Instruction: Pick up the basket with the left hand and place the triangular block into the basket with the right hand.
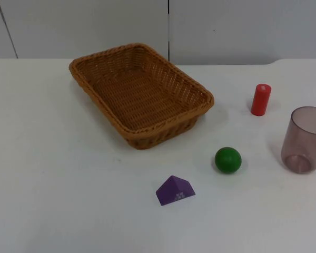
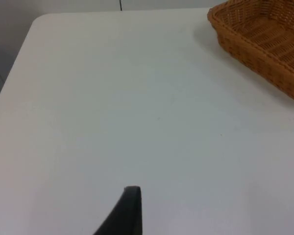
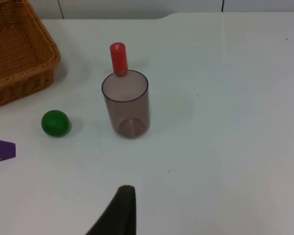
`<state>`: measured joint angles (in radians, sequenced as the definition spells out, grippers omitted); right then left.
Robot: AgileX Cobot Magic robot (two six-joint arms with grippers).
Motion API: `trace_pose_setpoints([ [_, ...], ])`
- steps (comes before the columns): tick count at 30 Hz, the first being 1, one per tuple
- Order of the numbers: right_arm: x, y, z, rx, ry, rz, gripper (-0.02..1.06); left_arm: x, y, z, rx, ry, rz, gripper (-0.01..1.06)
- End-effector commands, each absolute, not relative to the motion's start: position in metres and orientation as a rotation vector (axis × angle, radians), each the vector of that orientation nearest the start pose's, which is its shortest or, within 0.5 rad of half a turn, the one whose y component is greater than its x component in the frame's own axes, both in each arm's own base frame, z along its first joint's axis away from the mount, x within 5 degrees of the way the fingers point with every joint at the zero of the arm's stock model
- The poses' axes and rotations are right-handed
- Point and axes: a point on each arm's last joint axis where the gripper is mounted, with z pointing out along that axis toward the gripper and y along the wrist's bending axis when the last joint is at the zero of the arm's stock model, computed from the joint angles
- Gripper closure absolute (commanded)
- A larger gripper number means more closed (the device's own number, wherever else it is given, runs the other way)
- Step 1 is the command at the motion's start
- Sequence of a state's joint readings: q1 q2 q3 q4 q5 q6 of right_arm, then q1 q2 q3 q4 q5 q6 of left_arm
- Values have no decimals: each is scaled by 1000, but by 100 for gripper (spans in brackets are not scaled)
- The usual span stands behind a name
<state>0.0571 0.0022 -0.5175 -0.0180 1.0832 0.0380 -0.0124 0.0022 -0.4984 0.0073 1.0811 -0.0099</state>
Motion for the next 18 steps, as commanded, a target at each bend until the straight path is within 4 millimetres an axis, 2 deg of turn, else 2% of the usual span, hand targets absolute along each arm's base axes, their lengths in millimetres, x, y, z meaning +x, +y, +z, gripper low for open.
trace_pose_setpoints([
  [1,-7,-2,280,-14,2043,37,7,-5,1,274,-6,2064,1,0],
  [14,-7,-2,280,-18,2043,34,7,-5,1,274,-5,2064,1,0],
  [18,-8,-2,283,-15,2036,36,7,-5,3,280,-74,2056,-16,0],
])
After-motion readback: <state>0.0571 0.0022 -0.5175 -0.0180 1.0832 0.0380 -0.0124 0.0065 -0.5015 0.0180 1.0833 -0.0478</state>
